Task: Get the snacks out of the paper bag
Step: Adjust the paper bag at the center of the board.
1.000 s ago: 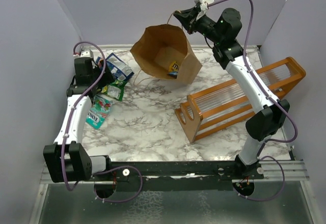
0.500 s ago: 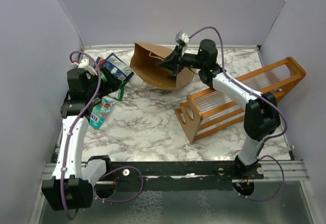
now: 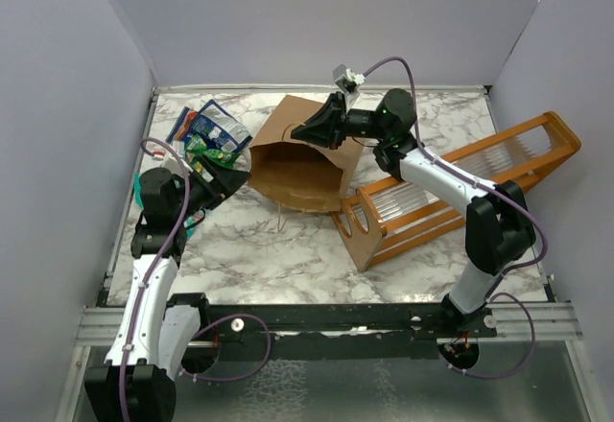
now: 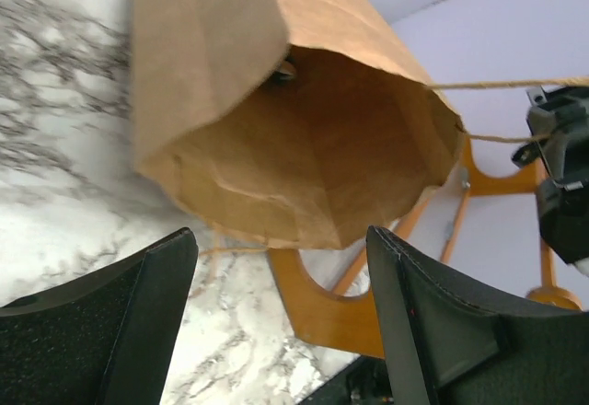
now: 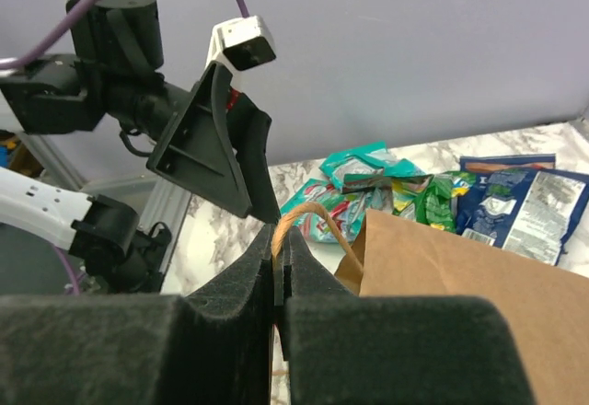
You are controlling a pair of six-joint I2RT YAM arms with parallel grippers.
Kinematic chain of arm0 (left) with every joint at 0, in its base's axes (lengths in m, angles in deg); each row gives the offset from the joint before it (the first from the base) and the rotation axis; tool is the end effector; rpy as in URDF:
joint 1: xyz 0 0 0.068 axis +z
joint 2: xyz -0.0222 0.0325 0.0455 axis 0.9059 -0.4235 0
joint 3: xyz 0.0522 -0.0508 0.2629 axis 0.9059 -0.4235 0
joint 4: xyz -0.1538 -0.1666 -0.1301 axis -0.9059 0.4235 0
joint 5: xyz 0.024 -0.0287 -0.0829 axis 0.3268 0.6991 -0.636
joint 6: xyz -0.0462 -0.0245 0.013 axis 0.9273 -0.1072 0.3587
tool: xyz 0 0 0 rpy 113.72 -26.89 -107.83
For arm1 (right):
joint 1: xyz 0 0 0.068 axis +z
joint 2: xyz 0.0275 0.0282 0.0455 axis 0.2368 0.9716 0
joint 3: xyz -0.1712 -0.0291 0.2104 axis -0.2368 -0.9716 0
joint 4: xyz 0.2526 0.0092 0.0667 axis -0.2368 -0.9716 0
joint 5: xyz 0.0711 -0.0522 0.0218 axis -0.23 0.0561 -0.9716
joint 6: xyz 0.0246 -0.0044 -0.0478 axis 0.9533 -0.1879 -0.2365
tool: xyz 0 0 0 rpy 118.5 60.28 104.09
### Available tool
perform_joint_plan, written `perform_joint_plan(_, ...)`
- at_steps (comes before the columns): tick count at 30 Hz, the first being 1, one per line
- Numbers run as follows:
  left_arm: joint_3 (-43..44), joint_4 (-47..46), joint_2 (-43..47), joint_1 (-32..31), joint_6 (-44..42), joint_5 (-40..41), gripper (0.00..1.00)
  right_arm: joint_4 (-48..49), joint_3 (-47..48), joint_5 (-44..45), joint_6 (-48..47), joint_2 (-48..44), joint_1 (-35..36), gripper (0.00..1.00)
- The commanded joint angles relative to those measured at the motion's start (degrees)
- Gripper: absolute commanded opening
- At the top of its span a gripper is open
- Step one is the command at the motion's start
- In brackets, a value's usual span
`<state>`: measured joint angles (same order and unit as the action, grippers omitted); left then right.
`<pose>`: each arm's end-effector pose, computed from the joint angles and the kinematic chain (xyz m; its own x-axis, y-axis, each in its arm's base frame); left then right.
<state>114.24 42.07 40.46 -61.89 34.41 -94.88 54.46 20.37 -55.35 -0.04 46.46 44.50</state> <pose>0.1825 -0.0095 0.2931 -0.5435 -0.6598 -0.5189 0.0955 0.5655 -0.8192 0.3285 0.2309 0.3504 -0.2322 0.1333 -0.9635 -0.9726 -0.0225 0.2313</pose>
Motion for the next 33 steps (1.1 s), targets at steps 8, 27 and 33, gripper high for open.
perform_joint_plan(8, -9.3, -20.8, 5.3, -17.7, 10.7, 8.0, 0.73, 0.7, 0.8, -1.6, 3.0, 1.0, -2.3, 0.02)
perform_joint_plan(27, -5.5, -39.2, -26.1, -47.0, 22.8, 56.0, 0.35, -2.8, 2.5, 5.7, 0.8, -2.8, -2.5, 0.02)
perform_joint_plan(33, -1.8, -42.6, -36.3, -47.6, 32.4, 57.2, 0.33, -1.9, 2.5, 5.3, 1.4, -2.9, -2.4, 0.02)
